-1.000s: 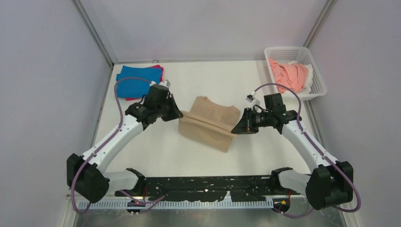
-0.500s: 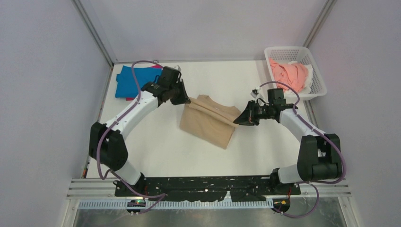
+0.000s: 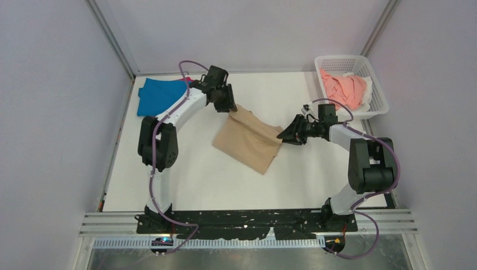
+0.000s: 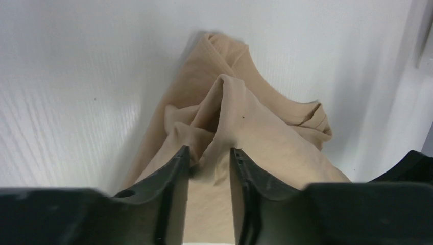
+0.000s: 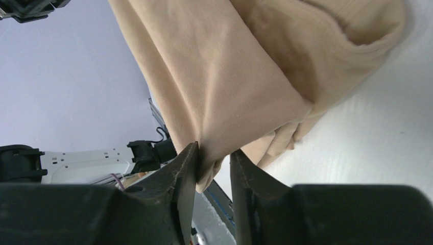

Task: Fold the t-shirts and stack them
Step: Fold the long partially folded tshirt into a neat square

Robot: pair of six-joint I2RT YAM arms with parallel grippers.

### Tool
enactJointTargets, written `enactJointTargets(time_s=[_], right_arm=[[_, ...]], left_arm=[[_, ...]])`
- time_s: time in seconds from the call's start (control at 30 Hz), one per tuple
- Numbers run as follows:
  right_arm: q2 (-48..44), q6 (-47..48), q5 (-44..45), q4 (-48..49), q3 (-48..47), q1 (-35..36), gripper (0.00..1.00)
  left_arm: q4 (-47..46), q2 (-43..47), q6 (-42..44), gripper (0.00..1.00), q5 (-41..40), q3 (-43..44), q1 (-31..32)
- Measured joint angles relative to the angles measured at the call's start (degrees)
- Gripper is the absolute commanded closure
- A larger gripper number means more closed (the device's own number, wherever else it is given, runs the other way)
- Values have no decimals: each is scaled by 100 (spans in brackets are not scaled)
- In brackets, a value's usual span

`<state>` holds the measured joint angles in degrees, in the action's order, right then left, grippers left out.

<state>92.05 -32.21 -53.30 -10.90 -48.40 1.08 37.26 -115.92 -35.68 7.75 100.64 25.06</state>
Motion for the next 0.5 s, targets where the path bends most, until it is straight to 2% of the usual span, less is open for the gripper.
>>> enactJointTargets(time_s=[0.03,0.07,0.17,0.2,0.23,0.27,0.33,0.4,0.5], right_arm=[[48,-39,35,57,-13,-24,52],[96,-85,76,94,-33,-70,46],[149,-205,262,186,-98,-245,33],[142,-234,330,205,-125,-280,25],[118,-247,474,225,-170,-321,21],[70,-256,640,225,-214,-352,11],[-142,-210,1045,146,-258,-385,0],[-529,-122,1484,22,-271,-389,4],[-1228,63,1880,-127,-269,-365,5]], left_arm=[[13,-74,26,31,0,79,-4],[33,-157,63,21,11,173,-15],[105,-334,151,2,76,448,-81],[114,-348,160,1,87,509,-92],[140,-354,203,0,92,608,-111],[149,-354,229,0,92,693,-120],[127,-328,299,0,94,807,-120],[118,-240,350,0,103,791,-125],[74,-9,450,0,295,540,-125]])
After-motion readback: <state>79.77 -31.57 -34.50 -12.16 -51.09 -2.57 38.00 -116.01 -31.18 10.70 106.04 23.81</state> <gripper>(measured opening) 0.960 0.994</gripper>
